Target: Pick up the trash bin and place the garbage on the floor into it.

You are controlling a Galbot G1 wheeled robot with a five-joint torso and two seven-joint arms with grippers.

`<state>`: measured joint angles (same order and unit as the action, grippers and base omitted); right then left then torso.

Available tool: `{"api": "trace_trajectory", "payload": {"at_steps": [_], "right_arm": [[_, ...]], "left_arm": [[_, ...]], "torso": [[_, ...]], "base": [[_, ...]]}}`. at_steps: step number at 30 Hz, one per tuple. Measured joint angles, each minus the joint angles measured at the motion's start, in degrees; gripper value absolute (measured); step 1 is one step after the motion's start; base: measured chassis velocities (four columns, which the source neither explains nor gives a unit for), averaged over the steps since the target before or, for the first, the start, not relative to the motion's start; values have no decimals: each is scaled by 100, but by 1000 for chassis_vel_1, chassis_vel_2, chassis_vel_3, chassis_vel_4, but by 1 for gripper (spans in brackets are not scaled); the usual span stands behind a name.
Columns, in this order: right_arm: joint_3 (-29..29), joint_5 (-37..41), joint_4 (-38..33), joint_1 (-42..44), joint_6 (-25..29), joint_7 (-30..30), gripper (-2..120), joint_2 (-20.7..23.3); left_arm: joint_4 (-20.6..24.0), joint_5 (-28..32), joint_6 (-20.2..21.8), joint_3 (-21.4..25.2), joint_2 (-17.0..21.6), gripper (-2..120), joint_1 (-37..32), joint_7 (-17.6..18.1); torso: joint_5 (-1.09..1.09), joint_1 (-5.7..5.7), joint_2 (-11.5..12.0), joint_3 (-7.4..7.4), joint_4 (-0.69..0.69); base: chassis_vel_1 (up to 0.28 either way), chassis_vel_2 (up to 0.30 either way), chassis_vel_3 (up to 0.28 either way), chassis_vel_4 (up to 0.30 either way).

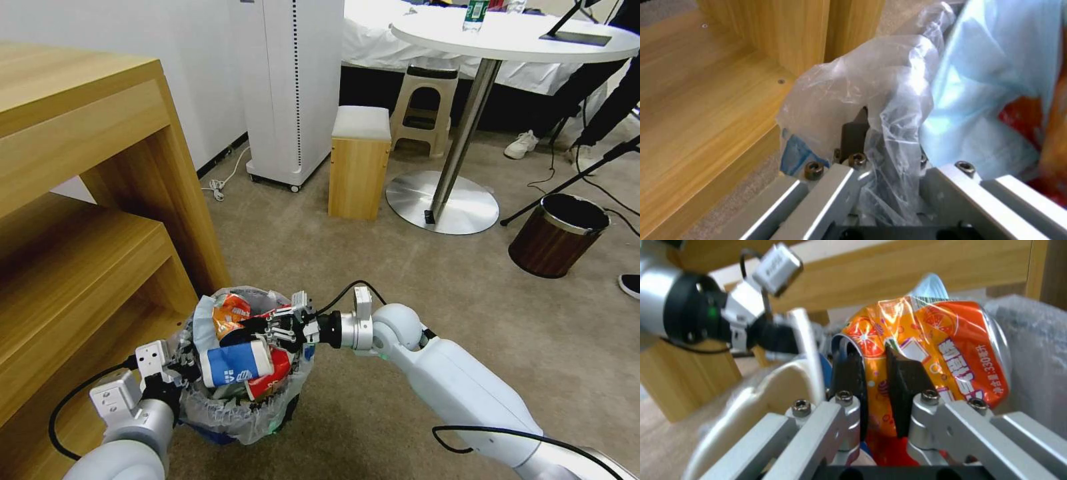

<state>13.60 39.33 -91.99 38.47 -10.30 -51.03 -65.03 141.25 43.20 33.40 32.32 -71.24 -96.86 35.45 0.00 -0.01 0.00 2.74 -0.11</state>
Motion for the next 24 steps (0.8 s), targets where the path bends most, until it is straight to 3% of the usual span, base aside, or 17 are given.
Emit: {"api": "trace_trajectory", "payload": {"at_steps": [6,9,12,17,24], "right_arm": [[-38,-72,-93,32,-17,-77,10,146],[-93,-56,-136,40,-16,-116,18,190],[-201,80,-225,30,20,-155,34,234],[-326,186,-307,-19,74,-180,50,278],[-995,689,-699,142,381,64,79,479]], "left_arm": [[0,-12,7,-8,-12,0,13,0],[-9,-16,7,-9,-13,0,32,1],[-62,-16,7,-1,-8,0,48,-2],[-115,-3,7,36,16,0,62,2],[-339,168,7,214,134,0,189,40]], "torso": [[0,0,0,0,0],[0,0,0,0,0],[0,0,0,0,0],[0,0,0,0,0],[1,0,0,0,0]], "base": [[0,0,0,0],[0,0,0,0],[0,0,0,0],[0,0,0,0],[0,0,0,0]]}}
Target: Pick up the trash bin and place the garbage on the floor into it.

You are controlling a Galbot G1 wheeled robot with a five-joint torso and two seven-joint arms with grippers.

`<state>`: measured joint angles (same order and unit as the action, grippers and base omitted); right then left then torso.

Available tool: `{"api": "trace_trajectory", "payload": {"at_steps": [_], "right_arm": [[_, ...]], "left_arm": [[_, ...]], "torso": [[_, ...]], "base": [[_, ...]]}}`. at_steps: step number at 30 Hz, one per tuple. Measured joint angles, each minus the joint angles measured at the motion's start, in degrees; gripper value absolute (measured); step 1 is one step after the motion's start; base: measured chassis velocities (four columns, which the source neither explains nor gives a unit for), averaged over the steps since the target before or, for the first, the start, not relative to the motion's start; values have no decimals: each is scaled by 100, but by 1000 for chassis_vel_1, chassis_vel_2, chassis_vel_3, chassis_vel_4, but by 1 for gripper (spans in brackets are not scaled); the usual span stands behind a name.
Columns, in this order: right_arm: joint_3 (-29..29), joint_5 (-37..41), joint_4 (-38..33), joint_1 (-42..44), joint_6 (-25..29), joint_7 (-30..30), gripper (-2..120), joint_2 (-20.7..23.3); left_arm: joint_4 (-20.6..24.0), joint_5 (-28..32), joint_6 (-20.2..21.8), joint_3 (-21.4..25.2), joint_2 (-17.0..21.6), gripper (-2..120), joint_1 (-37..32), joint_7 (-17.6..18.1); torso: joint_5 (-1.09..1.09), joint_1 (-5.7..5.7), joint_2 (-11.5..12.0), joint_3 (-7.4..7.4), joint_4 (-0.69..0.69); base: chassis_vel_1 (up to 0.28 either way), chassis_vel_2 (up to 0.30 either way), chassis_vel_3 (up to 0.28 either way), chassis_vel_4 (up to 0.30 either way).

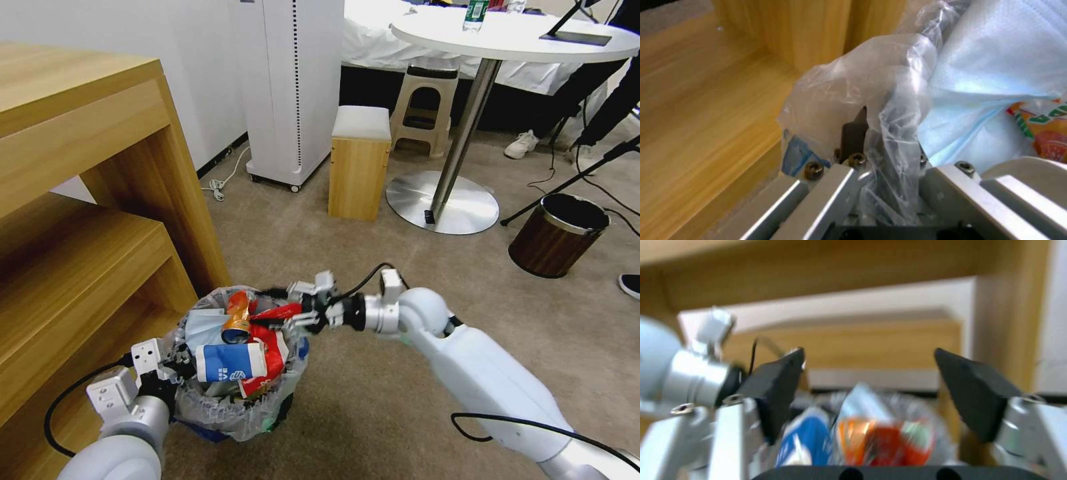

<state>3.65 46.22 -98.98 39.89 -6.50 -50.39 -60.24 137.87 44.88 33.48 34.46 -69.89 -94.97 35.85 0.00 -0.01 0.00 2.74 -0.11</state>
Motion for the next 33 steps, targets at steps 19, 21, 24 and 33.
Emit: {"api": "trace_trajectory", "payload": {"at_steps": [19,21,24,33], "right_arm": [[-2708,-1369,-1904,2068,-61,4094,100,162],[-2766,-1409,-1911,2151,-56,4105,100,143],[-2841,-1459,-1944,2294,-33,4102,100,78],[-2822,-1562,-2037,2390,-29,4012,100,12]], "left_arm": [[-1100,480,398,-188,-195,0,215,421],[-1145,483,406,-199,-183,0,215,460],[-1259,531,429,-200,-163,0,216,535],[-1325,626,431,-150,-167,1,202,556]], "torso": [[2,0,0,-1,-1],[4,0,0,-1,0],[5,0,-1,-2,1],[-2,0,-1,-1,0]], "base": [[0,0,0,0],[0,0,0,0],[0,0,0,0],[0,0,0,0]]}}
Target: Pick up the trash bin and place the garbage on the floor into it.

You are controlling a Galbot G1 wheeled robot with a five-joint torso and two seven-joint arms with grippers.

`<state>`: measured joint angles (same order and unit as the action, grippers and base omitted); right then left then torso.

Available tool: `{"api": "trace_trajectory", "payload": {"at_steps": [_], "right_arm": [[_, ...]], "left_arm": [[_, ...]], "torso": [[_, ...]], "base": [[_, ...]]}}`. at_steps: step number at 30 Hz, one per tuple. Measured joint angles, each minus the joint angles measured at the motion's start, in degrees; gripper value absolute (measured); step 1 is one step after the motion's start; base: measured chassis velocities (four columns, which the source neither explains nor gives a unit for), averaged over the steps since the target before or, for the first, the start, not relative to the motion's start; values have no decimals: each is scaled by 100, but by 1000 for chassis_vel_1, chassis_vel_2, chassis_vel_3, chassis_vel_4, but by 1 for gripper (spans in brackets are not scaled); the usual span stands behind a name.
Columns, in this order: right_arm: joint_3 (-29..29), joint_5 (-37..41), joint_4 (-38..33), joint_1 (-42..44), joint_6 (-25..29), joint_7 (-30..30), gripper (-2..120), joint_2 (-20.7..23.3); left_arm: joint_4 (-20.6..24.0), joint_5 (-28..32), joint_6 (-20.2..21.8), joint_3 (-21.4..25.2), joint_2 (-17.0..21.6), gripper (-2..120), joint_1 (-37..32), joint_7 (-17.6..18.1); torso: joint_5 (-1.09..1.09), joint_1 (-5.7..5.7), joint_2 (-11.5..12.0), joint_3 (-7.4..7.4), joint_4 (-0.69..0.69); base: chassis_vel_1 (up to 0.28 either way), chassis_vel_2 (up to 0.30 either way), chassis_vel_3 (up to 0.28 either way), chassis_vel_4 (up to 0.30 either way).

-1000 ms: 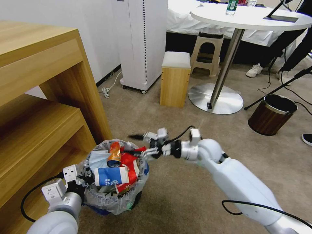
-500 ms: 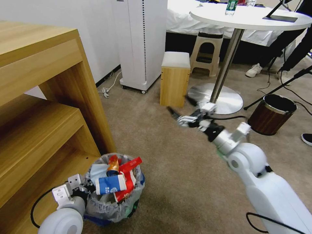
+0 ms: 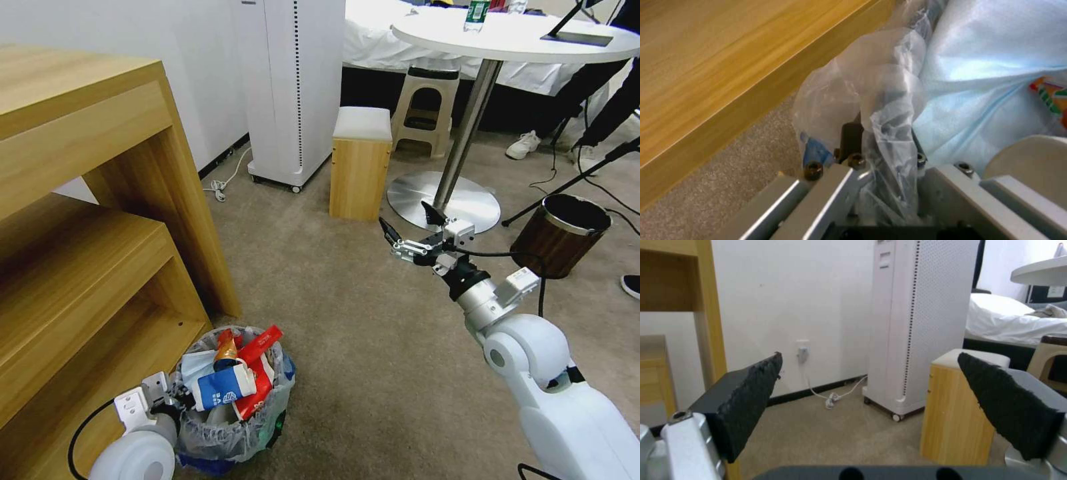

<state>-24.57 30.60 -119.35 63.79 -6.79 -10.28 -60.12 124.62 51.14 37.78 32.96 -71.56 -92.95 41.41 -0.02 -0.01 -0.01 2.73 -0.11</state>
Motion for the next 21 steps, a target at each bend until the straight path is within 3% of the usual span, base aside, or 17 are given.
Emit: {"api": "trace_trajectory", "payload": {"at_steps": [10,15,18,19,21], "right_arm": [[-1,-62,-18,125,61,-32,100,-73],[-97,-285,61,258,266,-15,100,-153],[-191,-544,103,557,509,338,100,-277],[-191,-544,103,557,509,338,100,-277],[-306,-731,100,764,573,584,100,-410]], "left_arm": [[843,-214,38,132,167,40,-183,27],[1136,-516,-17,191,176,53,-357,-26],[1377,-1077,-254,229,192,68,-524,-409],[1377,-1077,-254,229,192,68,-524,-409],[1473,-1358,-591,242,200,78,-573,-889]], "torso": [[0,0,1,2,-1],[1,0,1,2,-1],[2,0,1,1,0],[2,0,1,1,0],[2,0,1,1,-1]], "base": [[0,0,0,0],[0,0,0,0],[0,0,0,0],[0,0,0,0],[0,0,0,0]]}}
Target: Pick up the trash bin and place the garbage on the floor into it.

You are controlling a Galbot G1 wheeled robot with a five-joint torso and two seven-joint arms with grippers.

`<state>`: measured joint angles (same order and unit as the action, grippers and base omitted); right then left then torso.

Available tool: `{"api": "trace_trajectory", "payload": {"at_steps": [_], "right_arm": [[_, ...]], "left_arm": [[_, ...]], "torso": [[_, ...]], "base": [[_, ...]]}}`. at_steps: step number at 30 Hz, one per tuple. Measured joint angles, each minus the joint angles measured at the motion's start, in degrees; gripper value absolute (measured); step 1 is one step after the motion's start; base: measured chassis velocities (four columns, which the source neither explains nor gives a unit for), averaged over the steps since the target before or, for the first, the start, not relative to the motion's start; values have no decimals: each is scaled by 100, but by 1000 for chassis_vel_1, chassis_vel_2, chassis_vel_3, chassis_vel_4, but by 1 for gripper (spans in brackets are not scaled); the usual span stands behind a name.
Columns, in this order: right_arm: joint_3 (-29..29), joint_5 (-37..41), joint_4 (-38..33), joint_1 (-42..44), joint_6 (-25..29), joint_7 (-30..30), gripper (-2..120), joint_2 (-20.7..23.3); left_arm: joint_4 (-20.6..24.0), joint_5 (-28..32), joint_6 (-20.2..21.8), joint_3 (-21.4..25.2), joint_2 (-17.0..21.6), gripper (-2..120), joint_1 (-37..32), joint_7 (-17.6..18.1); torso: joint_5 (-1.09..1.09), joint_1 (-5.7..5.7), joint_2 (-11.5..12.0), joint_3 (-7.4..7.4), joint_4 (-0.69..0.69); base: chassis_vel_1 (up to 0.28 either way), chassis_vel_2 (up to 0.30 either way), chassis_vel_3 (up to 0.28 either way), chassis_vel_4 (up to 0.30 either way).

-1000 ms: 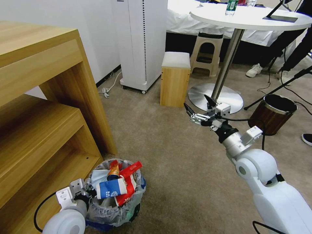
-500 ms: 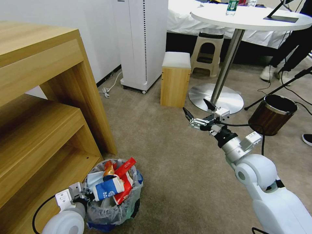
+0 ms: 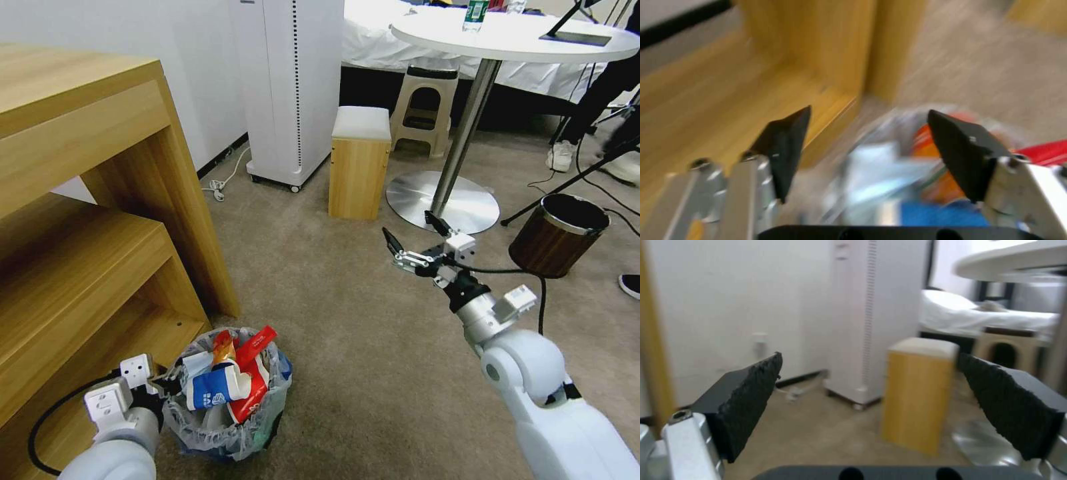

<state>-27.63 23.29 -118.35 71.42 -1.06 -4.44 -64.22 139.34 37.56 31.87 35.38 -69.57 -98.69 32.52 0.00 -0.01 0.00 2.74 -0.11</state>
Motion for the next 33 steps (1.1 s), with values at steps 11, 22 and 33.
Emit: {"api": "trace_trajectory", "payload": {"at_steps": [11,22,33], "right_arm": [[-703,-882,-271,833,501,412,100,-620],[-1092,-1310,-124,1280,1031,511,100,-1089],[-1242,-1290,-259,1314,928,360,100,-1170]], "left_arm": [[42,-1568,-1977,-87,-105,100,-284,-1542],[-116,-1760,-2230,199,-177,100,16,-1809],[-140,-1703,-2111,199,-147,100,51,-2115]], "torso": [[0,0,0,0,0],[0,0,0,0,0],[0,0,0,0,0]], "base": [[0,0,0,0],[0,0,0,0],[0,0,0,0]]}}
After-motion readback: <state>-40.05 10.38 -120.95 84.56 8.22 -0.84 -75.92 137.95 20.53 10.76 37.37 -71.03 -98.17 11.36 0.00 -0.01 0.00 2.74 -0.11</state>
